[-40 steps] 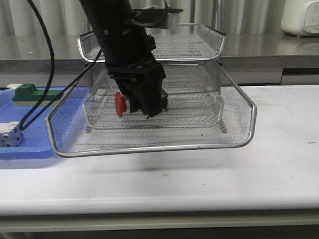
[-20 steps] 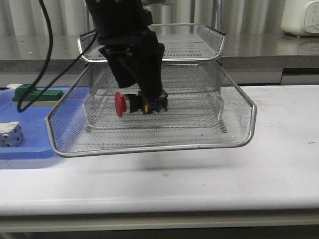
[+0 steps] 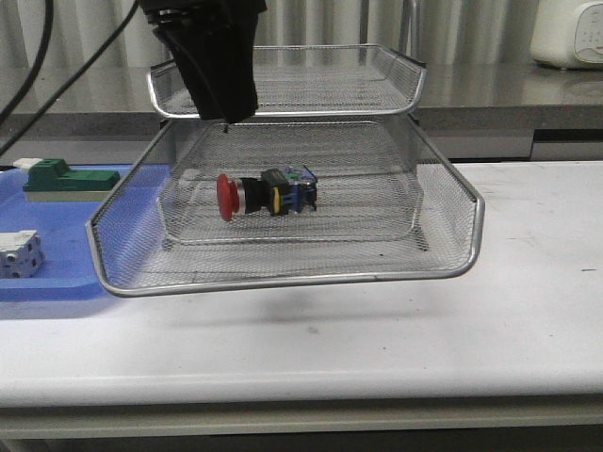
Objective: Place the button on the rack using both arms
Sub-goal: 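Raise the left gripper away from the tray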
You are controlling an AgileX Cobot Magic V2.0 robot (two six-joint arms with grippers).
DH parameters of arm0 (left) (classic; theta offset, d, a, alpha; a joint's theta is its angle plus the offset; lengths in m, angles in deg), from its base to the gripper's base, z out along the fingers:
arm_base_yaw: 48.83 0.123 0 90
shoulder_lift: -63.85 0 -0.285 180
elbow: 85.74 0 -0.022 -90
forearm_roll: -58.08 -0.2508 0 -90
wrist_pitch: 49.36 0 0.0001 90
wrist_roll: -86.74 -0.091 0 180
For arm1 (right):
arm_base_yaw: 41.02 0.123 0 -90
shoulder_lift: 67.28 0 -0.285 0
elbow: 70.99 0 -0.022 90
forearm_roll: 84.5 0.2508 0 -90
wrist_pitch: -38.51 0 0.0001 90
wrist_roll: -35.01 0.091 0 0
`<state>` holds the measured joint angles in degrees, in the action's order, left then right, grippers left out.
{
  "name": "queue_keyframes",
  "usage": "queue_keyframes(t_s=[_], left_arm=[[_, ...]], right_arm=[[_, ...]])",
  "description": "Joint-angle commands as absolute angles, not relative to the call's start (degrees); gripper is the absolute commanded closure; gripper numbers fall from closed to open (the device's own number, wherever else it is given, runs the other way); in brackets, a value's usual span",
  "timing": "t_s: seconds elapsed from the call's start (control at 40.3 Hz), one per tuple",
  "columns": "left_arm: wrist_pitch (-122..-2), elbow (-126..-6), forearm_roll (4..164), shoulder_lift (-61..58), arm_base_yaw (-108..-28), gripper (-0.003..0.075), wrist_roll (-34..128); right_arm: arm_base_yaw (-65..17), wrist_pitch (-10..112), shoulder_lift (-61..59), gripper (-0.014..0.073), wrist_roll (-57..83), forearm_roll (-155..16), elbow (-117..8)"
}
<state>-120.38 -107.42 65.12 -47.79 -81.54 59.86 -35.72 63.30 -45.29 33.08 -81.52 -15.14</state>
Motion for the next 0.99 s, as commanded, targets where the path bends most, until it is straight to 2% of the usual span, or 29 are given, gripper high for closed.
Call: queue_keyframes(t_s=[0.0, 0.025, 0.248, 0.546, 0.794, 0.967], left_arm=[[-123.40, -106.58, 64.37, -42.53, -79.71, 0.0723, 62.99], [-123.40, -105.83, 64.39, -41.74, -79.07, 0.0741, 63.56], [-119.71, -94.48, 65.33, -32.43, -69.31, 0.0739, 67.88], [-100.63, -71.28, 65.44, -9.94, -56.66, 0.0739, 75.16], [-83.11, -51.54, 65.71, 13.54, -54.47, 0.0739, 75.16], [-75.14, -39.30, 65.71, 33.64, -54.47, 0.0739, 75.16]], right_arm=[[-35.73, 58.66, -44.71, 0.0654, 33.05, -82.10, -16.61], [-35.73, 58.66, -44.71, 0.0654, 33.05, -82.10, -16.61], [-35.73, 58.66, -44.71, 0.0654, 33.05, -82.10, -16.61], [-35.73, 58.66, -44.71, 0.0654, 33.05, -82.10, -16.61], [-35.73, 58.66, -44.71, 0.0654, 33.05, -82.10, -16.61], [-35.73, 58.66, -44.71, 0.0654, 33.05, -82.10, -16.61]])
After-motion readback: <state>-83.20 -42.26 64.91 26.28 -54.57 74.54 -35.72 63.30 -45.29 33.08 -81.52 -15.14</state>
